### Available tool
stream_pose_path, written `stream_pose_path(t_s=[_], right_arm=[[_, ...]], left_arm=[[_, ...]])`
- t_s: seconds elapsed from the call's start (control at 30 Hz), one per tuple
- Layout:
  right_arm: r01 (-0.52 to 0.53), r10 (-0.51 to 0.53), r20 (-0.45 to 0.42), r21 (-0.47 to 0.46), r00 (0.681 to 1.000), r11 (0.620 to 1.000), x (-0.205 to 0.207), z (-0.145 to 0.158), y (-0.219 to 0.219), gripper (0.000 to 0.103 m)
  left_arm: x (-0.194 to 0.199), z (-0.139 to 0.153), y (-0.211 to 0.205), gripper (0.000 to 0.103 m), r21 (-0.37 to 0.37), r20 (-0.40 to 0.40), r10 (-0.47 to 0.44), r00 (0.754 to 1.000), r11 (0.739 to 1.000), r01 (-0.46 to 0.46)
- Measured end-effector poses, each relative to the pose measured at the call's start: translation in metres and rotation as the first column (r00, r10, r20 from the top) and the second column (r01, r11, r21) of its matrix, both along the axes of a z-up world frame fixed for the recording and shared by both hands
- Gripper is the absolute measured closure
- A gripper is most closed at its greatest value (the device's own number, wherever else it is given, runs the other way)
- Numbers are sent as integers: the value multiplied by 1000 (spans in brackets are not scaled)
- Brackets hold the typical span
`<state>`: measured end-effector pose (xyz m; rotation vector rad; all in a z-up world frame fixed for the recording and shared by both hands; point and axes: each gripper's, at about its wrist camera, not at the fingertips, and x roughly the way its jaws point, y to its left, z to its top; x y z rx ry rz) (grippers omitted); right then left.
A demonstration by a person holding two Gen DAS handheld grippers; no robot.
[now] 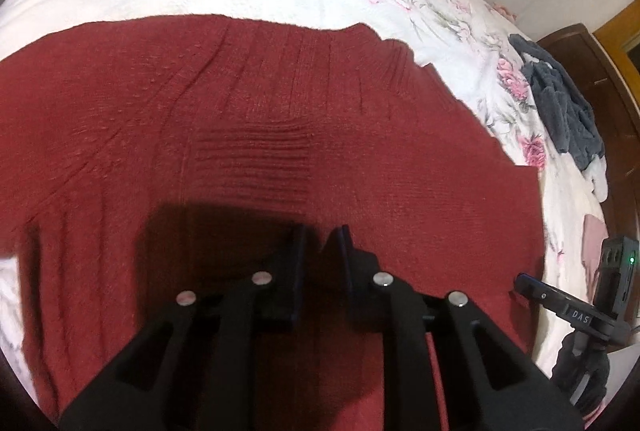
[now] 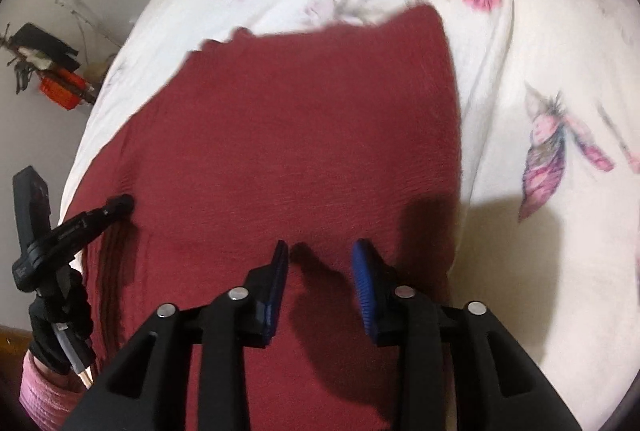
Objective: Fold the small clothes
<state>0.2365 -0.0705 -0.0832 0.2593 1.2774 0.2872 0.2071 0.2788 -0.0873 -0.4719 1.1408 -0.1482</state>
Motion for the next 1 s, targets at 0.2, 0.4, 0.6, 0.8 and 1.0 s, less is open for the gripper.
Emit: stream_pose_path(t_s=[0.2,0.4,0.6,0.8,1.0], right_arm=[[-135,134,70,1,988,991,-34,35,36,44],[-259,257,38,56,966,964,-66,26,79,44],[-322,322,11,22,947,946,-79,4,120,44],[-313,313,-10,5,950,950,-77,-8,123,45],[-301,301,-18,4,954,954,-79,-15,124,45]], left_arm=[[-47,30,51,43,52,67,28,997,998,-31],[-105,28,156,43,41,24,228,973,972,-229],[-146,10,250,45,-35,-18,441,897,897,-441],[-151,-3,308,48,-173,6,578,816,804,-569],[-142,-15,341,56,-244,24,651,759,740,-627]])
